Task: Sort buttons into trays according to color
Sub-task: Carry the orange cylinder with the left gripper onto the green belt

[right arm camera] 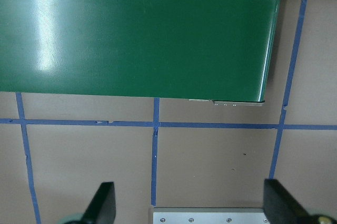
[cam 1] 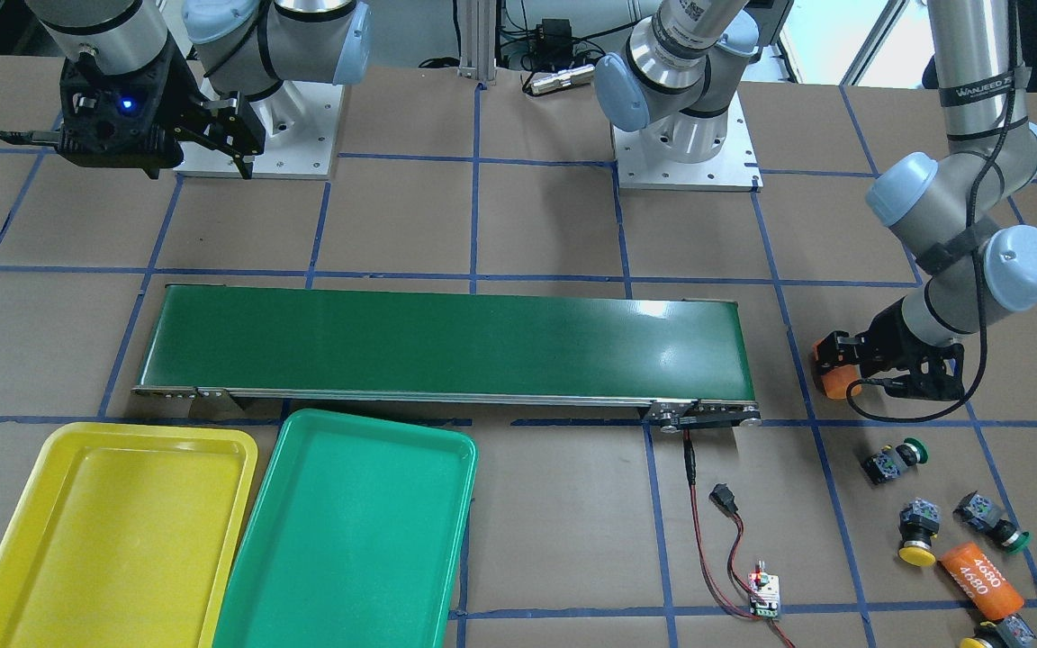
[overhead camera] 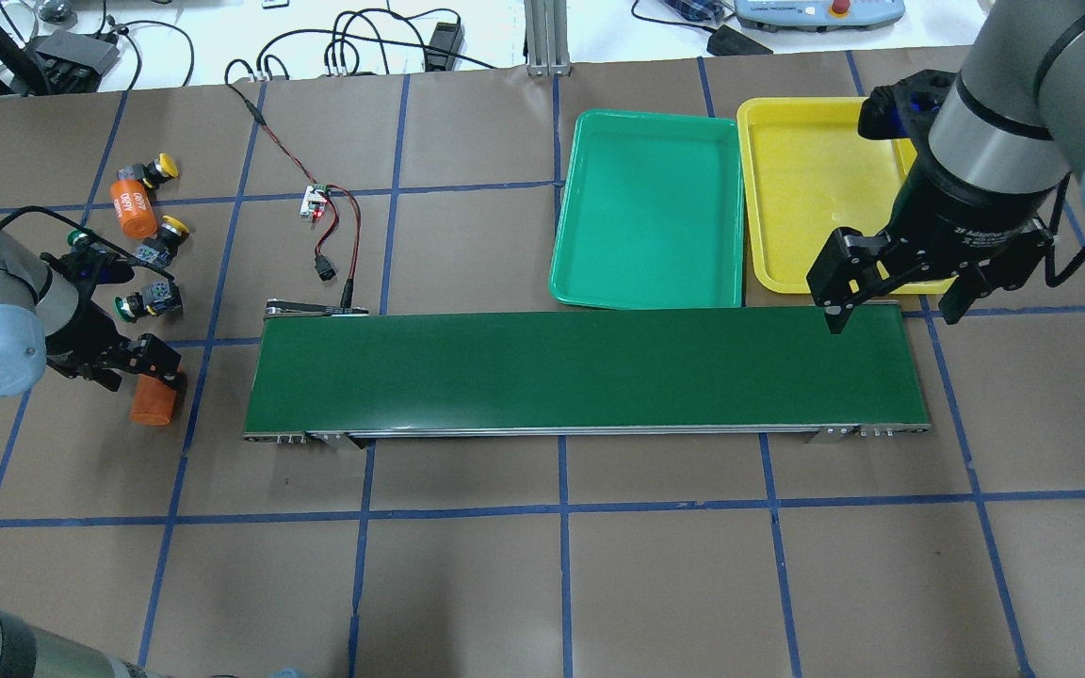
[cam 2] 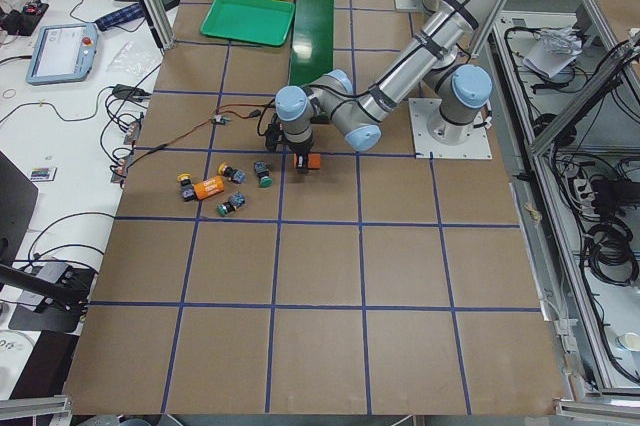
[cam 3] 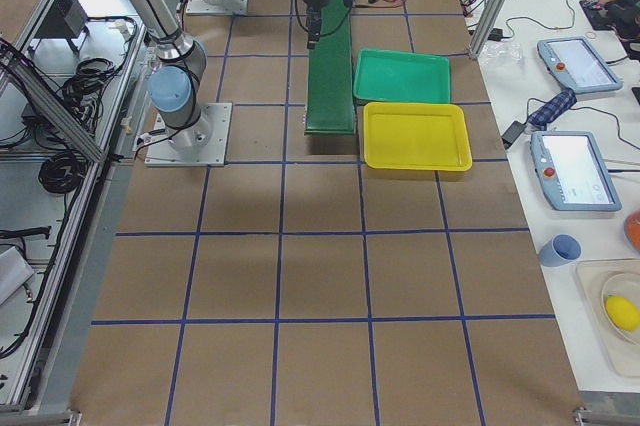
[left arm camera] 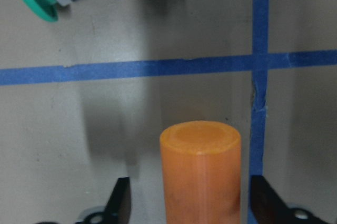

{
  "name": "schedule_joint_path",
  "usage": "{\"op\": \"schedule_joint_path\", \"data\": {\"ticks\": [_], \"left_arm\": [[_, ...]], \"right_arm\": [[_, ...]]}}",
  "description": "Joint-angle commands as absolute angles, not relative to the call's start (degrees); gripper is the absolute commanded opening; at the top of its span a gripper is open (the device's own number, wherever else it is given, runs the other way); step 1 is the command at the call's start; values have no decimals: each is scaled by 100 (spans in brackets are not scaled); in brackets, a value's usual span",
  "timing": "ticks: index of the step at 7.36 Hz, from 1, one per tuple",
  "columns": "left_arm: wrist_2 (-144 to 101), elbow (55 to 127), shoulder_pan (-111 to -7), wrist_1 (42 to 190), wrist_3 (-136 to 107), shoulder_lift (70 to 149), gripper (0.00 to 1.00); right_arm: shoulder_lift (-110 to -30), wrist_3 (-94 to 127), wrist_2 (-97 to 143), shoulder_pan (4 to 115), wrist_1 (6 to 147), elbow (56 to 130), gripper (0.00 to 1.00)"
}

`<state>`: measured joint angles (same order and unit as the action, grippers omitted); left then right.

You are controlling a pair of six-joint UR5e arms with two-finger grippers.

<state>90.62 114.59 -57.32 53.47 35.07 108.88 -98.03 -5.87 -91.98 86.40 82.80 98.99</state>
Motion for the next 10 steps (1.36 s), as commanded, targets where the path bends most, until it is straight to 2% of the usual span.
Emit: {"op": "schedule_joint_path", "data": {"ticks": [1,2,6,8,10], "left_arm": [[9070,11444,-5818,5422,3201,10680,0],[9009,11339,-5897,5632,2521,10479,0],[8886,11268,-7423,6335,-1476,9670,0],[8886,11267,-8136,6521,-3297,9615,0],[8877,11294,-8244,6872,-4250,9632,0]], "right_arm": [[-9826,-589,-9202,8640,8288,9923,100],[-9844,-606,-9211,8640,8279,9932,100],[-9844,-615,-9220,8640,8288,10001,100],[-9844,-598,-9185,8640,8323,10028,100],[-9844,-606,-9193,8640,8323,10011,100]]}}
